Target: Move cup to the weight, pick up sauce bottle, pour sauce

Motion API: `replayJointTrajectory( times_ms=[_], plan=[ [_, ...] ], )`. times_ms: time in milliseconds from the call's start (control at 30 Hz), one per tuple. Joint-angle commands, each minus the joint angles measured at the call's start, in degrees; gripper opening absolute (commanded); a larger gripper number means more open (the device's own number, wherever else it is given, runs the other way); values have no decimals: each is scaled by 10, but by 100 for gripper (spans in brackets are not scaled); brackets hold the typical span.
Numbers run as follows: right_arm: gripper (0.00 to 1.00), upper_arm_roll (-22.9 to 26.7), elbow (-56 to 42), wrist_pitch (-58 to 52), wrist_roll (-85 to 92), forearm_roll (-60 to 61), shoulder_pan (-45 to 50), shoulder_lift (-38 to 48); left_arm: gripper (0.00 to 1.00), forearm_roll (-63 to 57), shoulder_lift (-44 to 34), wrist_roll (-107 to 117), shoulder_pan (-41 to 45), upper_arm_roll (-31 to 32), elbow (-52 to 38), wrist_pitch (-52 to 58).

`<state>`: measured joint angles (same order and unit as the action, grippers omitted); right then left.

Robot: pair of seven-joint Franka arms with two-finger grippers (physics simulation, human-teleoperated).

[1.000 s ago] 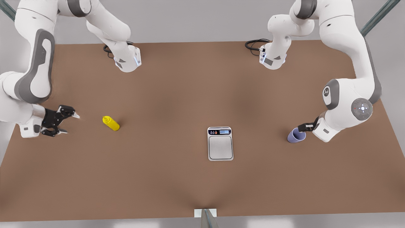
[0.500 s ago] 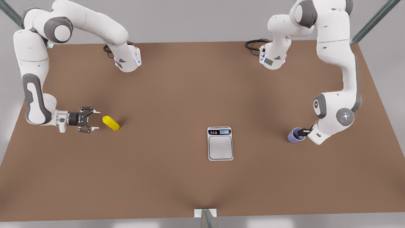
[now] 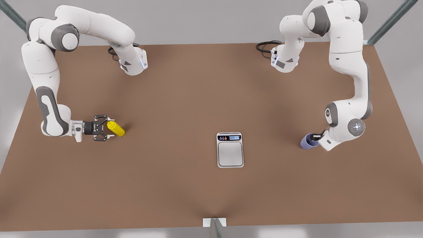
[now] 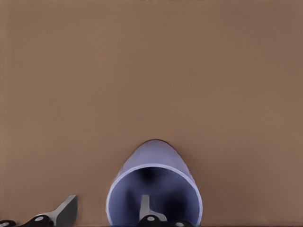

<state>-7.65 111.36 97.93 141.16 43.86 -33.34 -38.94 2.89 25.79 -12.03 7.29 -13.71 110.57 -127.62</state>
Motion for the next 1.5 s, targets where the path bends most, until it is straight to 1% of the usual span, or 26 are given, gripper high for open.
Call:
replayJointTrajectory(
  times_ms=[0,200,400,433,467,500,533,567,633,800,833,933,967,1367,1467],
  plan=[
    [100,0,0,0,1,0,1,0,48,1,1,1,0,0,0,-2],
    [100,-1,0,1,1,0,24,-4,38,14,13,1,0,2,0,-12],
    [100,-1,-1,1,1,0,23,-4,38,14,29,3,0,3,-2,-25],
    [91,-1,-2,0,1,0,23,-4,38,14,30,2,0,3,-2,-25],
    [85,-1,-2,1,1,0,23,-5,34,15,30,3,0,3,-3,-25],
    [81,-1,-3,1,1,0,23,-5,34,15,29,4,0,3,-3,-24],
    [81,-1,-3,1,1,0,23,-5,30,15,29,5,0,5,-4,-25],
    [81,-1,-3,1,-1,0,24,-7,21,15,30,4,0,5,-4,-24],
    [73,-1,-4,0,-1,0,24,-8,21,14,30,5,1,5,-4,-24],
    [69,-1,-4,0,-2,0,24,-9,21,14,35,5,2,5,-5,-28],
    [66,-1,-3,0,-3,0,24,-9,21,14,35,6,1,5,-5,-28],
    [65,-1,-3,0,-3,0,24,-9,21,14,34,9,2,5,-6,-26],
    [63,-1,-3,0,-5,0,24,-9,21,14,32,9,2,5,-7,-26],
    [61,-1,-6,-12,-15,1,19,-9,21,15,29,58,6,22,-23,-23],
    [60,-2,-6,-12,-16,1,18,-8,21,59,25,58,10,38,-25,-28]
  ],
)
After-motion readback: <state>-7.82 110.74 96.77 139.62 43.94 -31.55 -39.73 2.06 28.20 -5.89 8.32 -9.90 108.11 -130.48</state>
